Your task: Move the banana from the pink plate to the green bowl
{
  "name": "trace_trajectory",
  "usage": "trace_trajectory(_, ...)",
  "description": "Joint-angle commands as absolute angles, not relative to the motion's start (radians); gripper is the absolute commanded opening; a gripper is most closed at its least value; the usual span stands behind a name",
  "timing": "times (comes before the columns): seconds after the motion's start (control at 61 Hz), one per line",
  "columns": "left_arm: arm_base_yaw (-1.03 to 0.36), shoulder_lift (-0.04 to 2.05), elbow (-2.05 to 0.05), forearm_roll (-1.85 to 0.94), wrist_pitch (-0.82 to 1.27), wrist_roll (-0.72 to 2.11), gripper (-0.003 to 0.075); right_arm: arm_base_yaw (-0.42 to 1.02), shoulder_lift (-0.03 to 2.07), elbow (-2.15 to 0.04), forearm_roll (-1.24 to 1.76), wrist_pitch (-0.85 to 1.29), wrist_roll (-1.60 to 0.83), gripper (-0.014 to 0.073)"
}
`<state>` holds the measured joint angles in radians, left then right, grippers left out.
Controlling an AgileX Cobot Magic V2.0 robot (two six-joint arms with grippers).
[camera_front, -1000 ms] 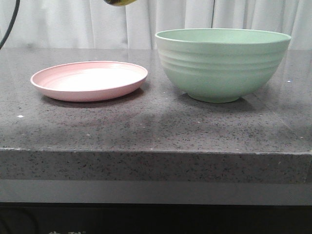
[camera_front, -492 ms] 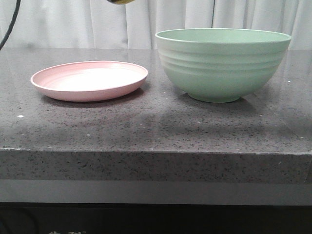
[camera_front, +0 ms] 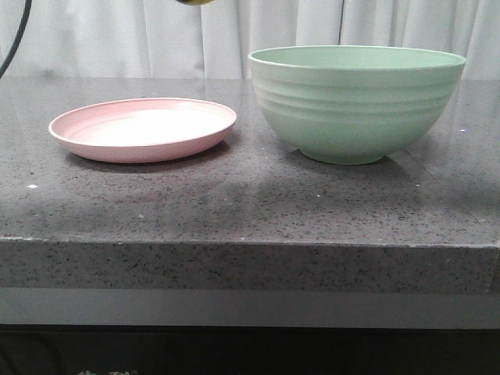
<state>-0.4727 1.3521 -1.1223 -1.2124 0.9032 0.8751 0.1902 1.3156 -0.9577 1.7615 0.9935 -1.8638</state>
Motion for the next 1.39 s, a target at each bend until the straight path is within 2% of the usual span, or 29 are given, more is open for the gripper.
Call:
trace_trajectory(0.0,-0.478,1.324,-1.148,-1.285,0.904,0.875,0.0199,0.19,1.292,-0.992,1.907,1.028,-1.873,0.0306)
trace_trajectory(0.164,-0.478,1.324,-1.148,-1.285,0.904,0.875,0.0199,0.19,1.292,-0.992,1.907,1.028,-1.873,0.0148)
trace_trajectory(0.377,-0.478,1.324,-1.148,-1.285,0.904,0.875,0.0218,0.19,1.292,-0.992,1.906,1.028,-1.873,0.011)
trace_trajectory(0.459,-0.478,1.324,-1.148,-1.283,0.904,0.875,0.0317,0.19,1.292,-0.992,1.906,1.028,-1.873,0.011)
trace_trajectory(0.59,-0.478,1.324,-1.152,-1.259,0.901,0.875,0.058,0.19,1.292,-0.992,1.905,1.021,-1.873,0.011)
trace_trajectory(0.672,-0.471,1.32,-1.159,-1.218,0.896,0.875,0.0652,0.19,1.287,-0.992,1.895,0.998,-1.859,0.011)
trace_trajectory(1.0,-0.378,1.197,-1.217,-0.986,0.921,0.754,0.065,0.164,1.168,-0.995,1.643,0.728,-1.618,0.011)
trace_trajectory(1.164,-0.359,1.14,-1.217,-0.888,0.921,0.734,0.065,0.141,1.139,-1.034,1.472,0.562,-1.333,0.011)
trace_trajectory(1.377,-0.357,1.133,-1.217,-0.892,0.919,0.725,0.065,0.069,1.234,-1.195,1.245,0.642,-0.988,0.011)
